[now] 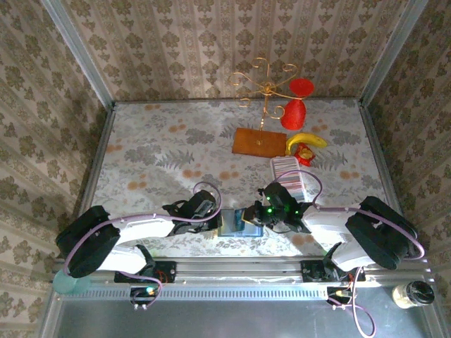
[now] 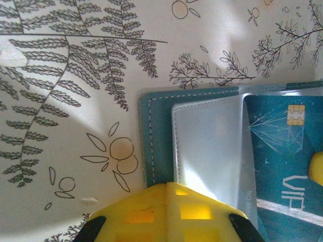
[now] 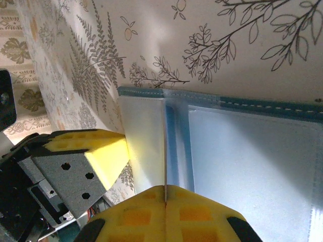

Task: Put the credit cards into the card holder

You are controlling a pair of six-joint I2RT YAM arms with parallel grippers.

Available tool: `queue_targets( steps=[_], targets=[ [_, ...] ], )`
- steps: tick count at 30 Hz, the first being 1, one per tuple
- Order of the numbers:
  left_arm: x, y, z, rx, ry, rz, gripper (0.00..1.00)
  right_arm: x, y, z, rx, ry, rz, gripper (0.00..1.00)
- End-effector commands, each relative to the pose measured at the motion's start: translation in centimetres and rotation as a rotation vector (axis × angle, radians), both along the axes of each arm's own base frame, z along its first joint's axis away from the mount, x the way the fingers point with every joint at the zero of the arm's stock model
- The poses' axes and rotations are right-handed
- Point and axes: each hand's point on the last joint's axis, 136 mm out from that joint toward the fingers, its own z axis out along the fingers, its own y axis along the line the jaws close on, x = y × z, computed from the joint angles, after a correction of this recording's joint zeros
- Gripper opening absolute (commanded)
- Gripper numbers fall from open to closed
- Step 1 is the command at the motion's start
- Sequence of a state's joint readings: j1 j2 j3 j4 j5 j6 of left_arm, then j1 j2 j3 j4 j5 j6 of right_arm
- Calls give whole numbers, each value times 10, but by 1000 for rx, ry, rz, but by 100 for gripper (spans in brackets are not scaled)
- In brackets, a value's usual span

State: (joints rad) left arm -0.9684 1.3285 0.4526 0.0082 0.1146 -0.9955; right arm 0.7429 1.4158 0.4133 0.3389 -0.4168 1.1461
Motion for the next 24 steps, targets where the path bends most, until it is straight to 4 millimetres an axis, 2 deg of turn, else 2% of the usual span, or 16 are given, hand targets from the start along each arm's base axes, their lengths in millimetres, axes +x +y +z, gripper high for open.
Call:
queue_targets(
  steps=[1, 15, 24],
  targets=[
    [-8, 15, -16, 81, 41, 13, 0, -13, -2, -3, -19, 27, 50, 0],
    [-9, 14, -17, 81, 46, 11, 0, -15, 0, -2, -8, 23, 69, 0],
    [-9, 13, -16, 77, 46, 12, 0, -10, 5, 2, 2, 6, 66, 0]
  ],
)
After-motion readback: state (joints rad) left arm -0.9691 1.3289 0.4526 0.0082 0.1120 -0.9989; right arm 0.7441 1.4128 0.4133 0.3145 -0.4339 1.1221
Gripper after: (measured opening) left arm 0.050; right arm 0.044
